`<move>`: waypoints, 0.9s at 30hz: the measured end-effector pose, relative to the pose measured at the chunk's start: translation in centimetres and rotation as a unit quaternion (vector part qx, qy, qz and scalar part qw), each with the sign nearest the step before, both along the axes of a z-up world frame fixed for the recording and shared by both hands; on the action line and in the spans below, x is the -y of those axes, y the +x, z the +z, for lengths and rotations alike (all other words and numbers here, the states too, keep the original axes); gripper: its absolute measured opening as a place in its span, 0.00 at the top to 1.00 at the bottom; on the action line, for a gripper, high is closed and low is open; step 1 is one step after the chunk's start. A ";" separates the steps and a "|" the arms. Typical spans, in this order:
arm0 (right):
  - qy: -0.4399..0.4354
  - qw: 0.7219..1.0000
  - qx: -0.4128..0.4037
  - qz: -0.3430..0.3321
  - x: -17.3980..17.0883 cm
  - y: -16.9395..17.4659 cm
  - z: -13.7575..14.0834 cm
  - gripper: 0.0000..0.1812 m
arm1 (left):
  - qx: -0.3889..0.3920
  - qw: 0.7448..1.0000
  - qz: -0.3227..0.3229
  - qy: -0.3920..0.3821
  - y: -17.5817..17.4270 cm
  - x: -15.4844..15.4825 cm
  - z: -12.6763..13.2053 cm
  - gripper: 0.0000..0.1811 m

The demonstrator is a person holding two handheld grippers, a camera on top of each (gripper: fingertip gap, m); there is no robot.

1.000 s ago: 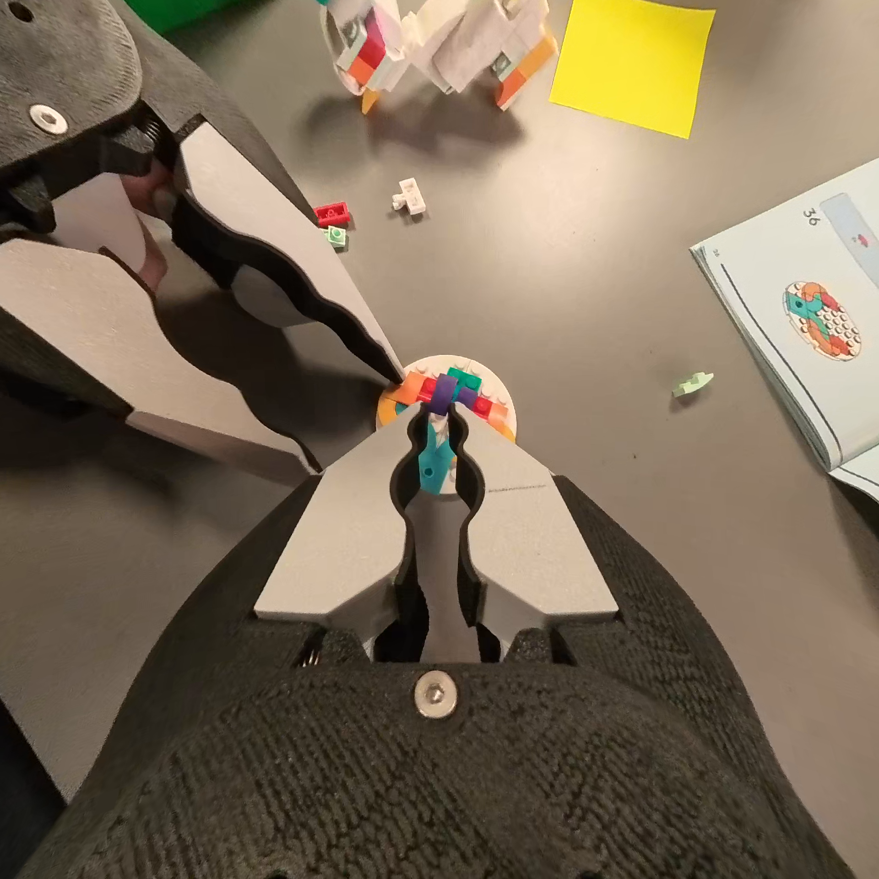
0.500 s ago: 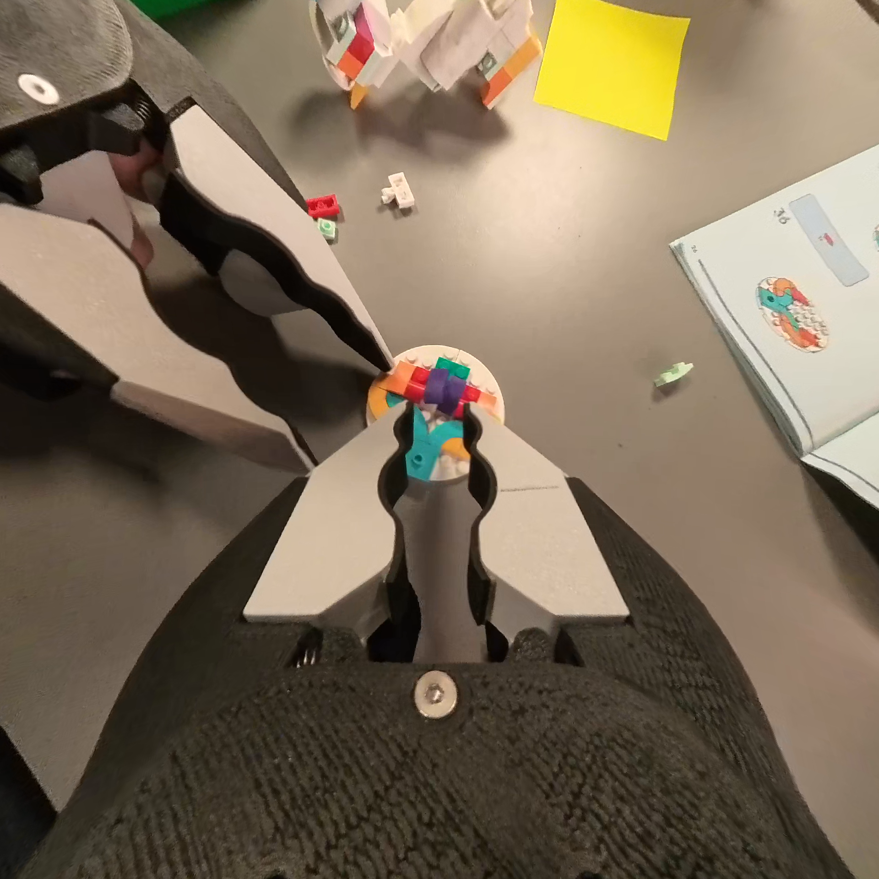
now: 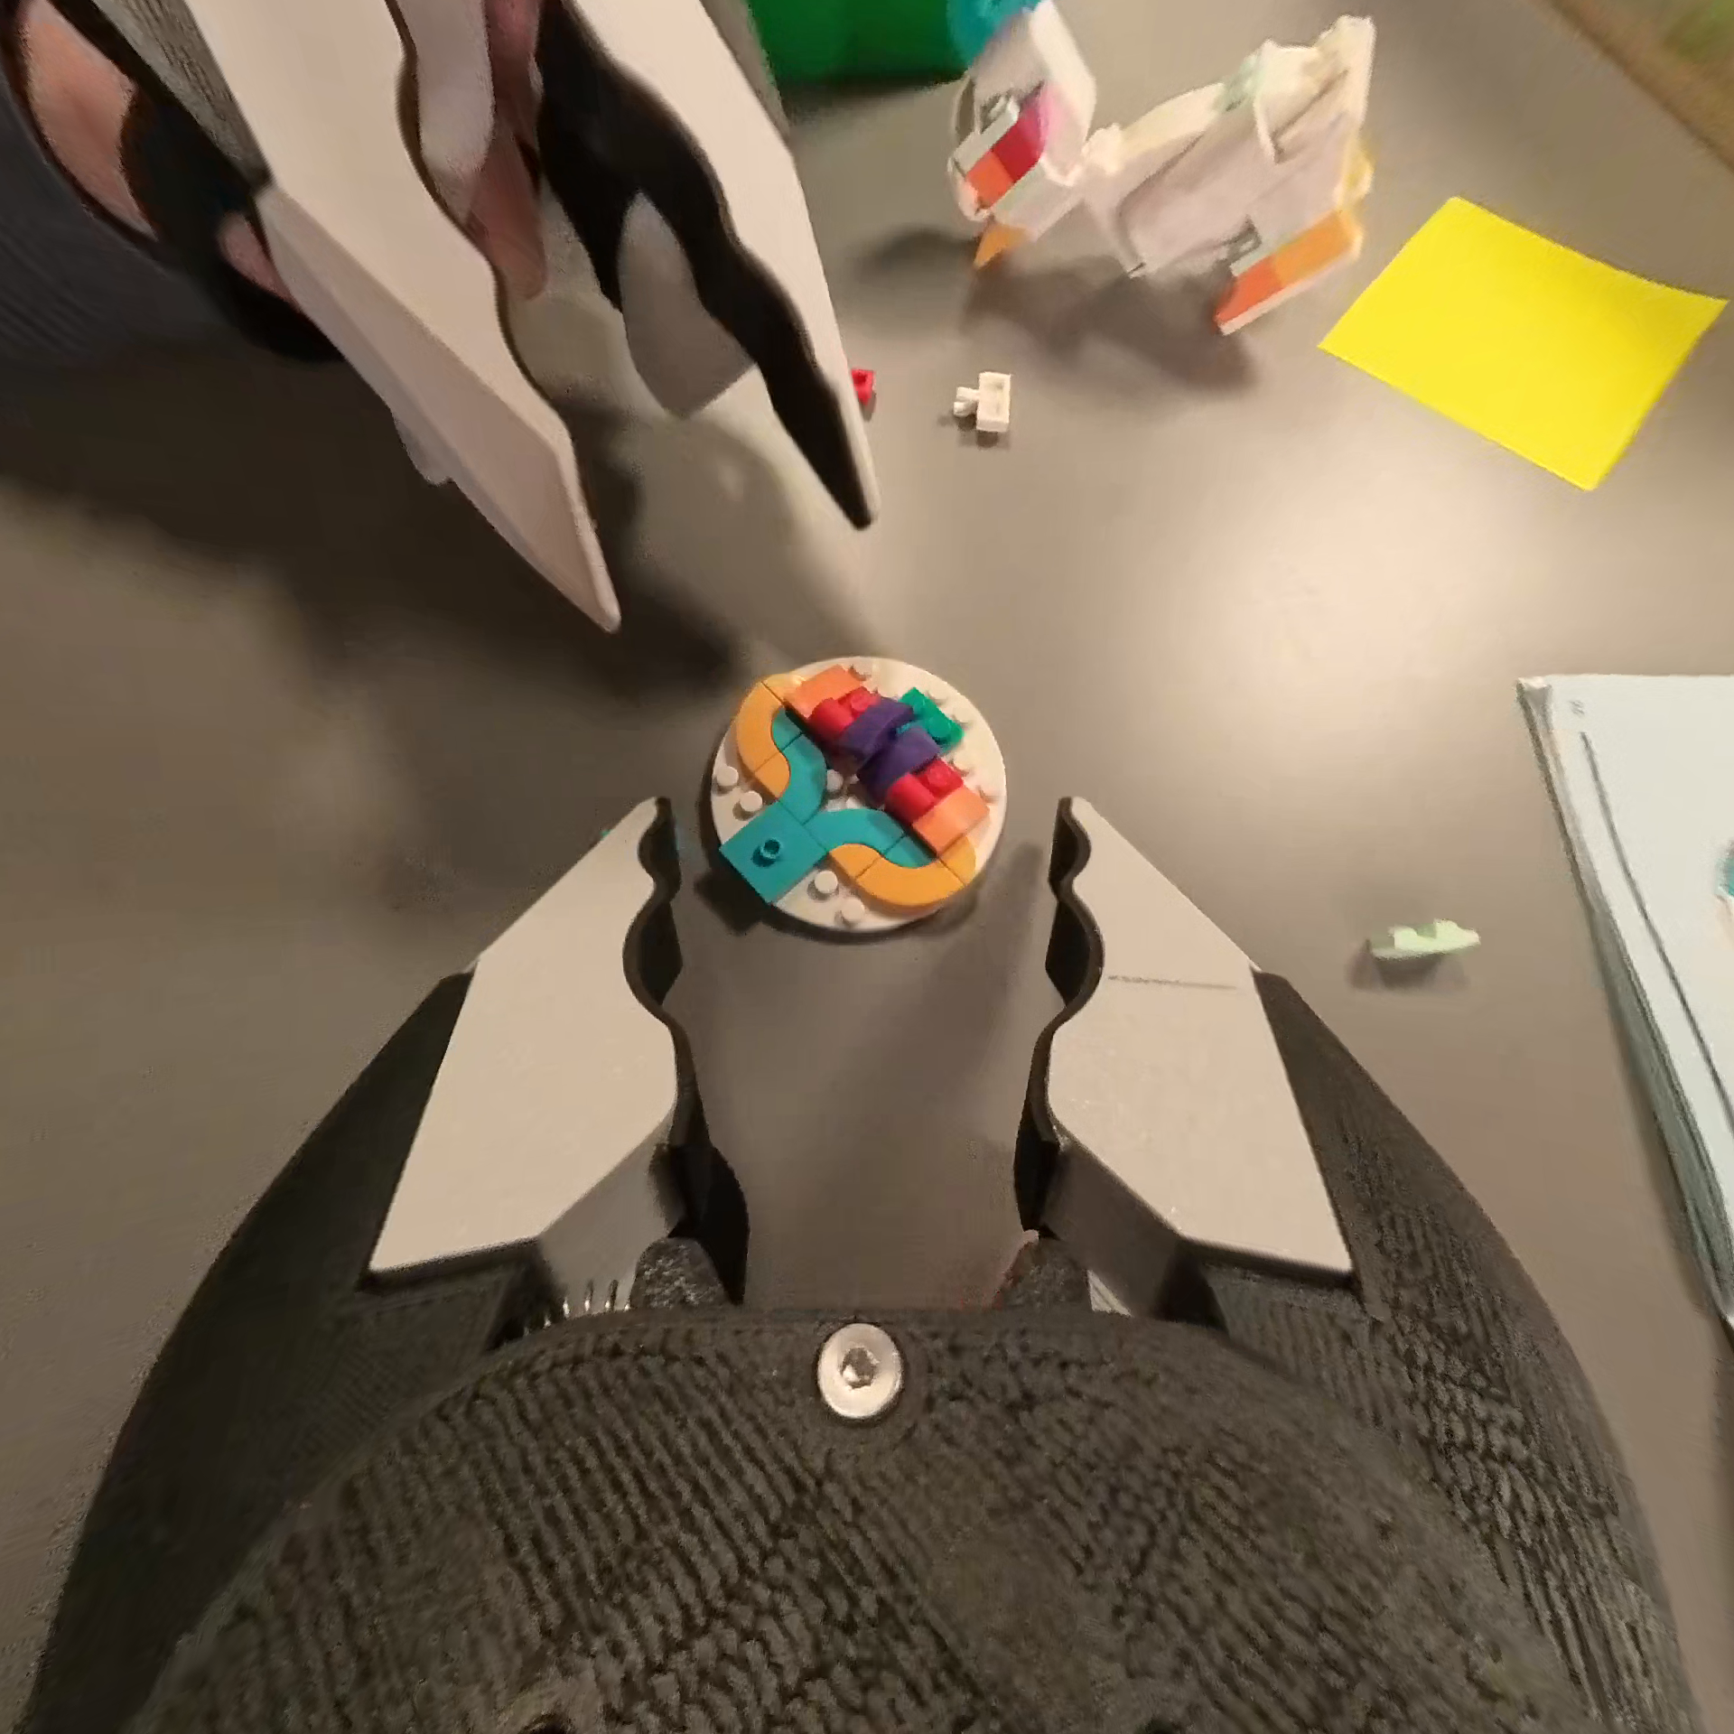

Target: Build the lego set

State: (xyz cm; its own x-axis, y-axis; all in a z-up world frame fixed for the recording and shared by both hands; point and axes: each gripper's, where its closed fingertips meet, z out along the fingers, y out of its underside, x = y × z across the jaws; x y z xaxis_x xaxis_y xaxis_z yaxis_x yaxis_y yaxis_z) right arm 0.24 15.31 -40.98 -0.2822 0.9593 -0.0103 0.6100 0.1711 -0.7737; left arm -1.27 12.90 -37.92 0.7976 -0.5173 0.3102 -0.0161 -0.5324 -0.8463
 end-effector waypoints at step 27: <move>-0.021 0.999 0.004 0.039 0.3 -0.5 1.9 0.65 | -0.551 0.763 -0.105 0.323 2.0 -0.7 -1.9 0.79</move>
